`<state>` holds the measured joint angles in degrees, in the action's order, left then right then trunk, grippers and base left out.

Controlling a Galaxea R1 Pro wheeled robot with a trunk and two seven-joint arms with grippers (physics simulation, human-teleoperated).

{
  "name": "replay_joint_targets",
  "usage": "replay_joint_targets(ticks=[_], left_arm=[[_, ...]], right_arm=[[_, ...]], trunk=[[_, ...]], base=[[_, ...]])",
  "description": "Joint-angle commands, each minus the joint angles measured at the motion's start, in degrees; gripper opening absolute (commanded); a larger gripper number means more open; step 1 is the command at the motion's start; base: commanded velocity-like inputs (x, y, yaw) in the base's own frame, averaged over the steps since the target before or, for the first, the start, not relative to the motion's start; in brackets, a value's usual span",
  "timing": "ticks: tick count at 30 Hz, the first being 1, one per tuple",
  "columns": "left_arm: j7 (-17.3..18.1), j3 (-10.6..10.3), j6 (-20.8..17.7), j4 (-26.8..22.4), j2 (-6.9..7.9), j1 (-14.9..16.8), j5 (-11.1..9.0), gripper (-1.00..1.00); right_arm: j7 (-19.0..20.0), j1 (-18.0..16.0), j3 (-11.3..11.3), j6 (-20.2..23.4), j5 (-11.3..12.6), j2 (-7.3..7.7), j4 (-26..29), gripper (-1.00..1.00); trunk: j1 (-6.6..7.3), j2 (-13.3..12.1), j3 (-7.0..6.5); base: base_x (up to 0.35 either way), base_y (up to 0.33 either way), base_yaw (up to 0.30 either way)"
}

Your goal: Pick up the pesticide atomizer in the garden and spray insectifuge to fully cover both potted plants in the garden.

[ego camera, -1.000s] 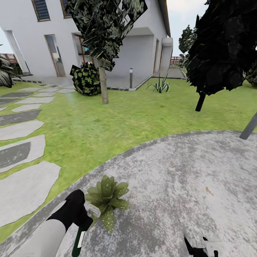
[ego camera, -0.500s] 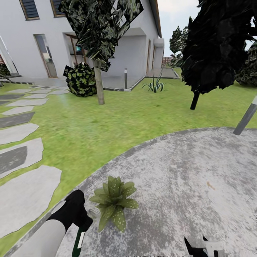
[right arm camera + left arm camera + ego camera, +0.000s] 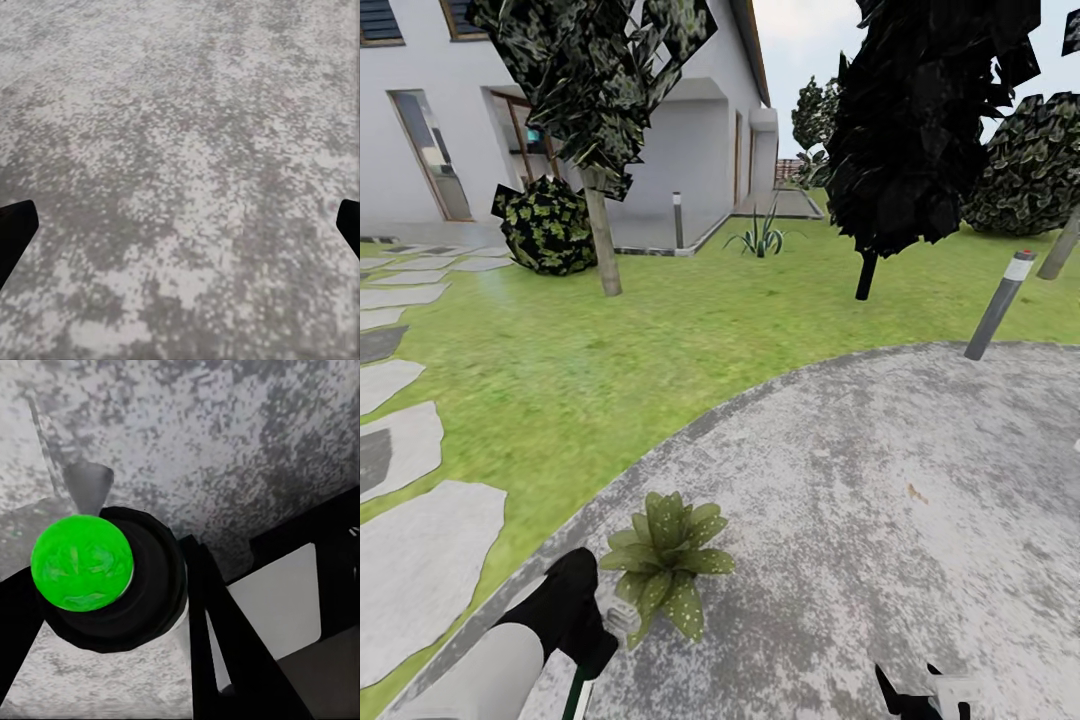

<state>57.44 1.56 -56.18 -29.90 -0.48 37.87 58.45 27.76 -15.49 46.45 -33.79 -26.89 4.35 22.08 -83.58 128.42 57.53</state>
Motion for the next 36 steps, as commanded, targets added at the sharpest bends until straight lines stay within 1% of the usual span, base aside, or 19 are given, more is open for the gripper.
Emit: replay_joint_targets(ticks=[1,5,9,12,21,25,27,31,36], left_arm=[[0.6,0.2,-0.2,1.2,0.1,0.0,0.6,-1.0],[0.6,0.2,-0.2,4.0,0.51,-0.8,0.8,-1.0],[0.5,0.3,-0.2,3.6,1.13,-1.0,0.8,-1.0],[0.5,0.4,-0.2,3.4,1.25,-1.0,0.8,-1.0],[0.4,0.7,-0.3,3.2,1.07,-0.5,0.8,-1.0],[0.4,0.7,-0.3,0.6,0.94,-0.5,0.8,-1.0],[0.4,0.7,-0.3,0.0,0.93,-0.5,0.7,-1.0],[0.4,0.4,-0.3,-0.2,0.9,-0.6,0.7,-1.0],[0.5,0.3,-0.3,-0.3,0.49,-0.6,0.8,-1.0]], right_arm=[[0.5,-0.1,0.5,-0.2,-0.3,-0.03,0.0,1.0],[0.5,-0.1,0.5,-0.2,-0.3,0.01,0.0,1.0],[0.5,-0.1,0.5,-0.1,-0.3,-0.01,0.0,1.0],[0.5,-0.1,0.5,-0.2,-0.3,-0.03,0.0,1.0],[0.5,-0.1,0.5,-0.2,-0.3,-0.04,0.0,1.0],[0.5,-0.1,0.5,-0.2,-0.3,-0.04,0.0,1.0],[0.5,-0.1,0.5,-0.1,-0.3,-0.03,0.0,1.0],[0.5,-0.1,0.5,-0.1,-0.3,-0.03,0.0,1.0],[0.5,-0.1,0.5,-0.2,-0.3,-0.04,0.0,1.0]], trunk=[[0.01,0.0,0.05],[0.01,0.0,0.05],[0.01,0.0,0.05],[0.01,0.0,0.05],[0.01,0.0,0.05],[0.01,0.0,0.05],[0.01,0.0,0.05],[0.01,0.0,0.05],[0.01,0.0,0.05]], base=[[0.0,0.001,-0.011],[0.0,0.0,-0.003],[0.0,0.0,0.0],[-0.01,0.096,0.0],[-0.027,0.286,0.0],[0.116,0.303,0.0],[0.201,0.29,-0.063],[0.182,0.294,-0.237],[0.032,0.326,-0.289]])
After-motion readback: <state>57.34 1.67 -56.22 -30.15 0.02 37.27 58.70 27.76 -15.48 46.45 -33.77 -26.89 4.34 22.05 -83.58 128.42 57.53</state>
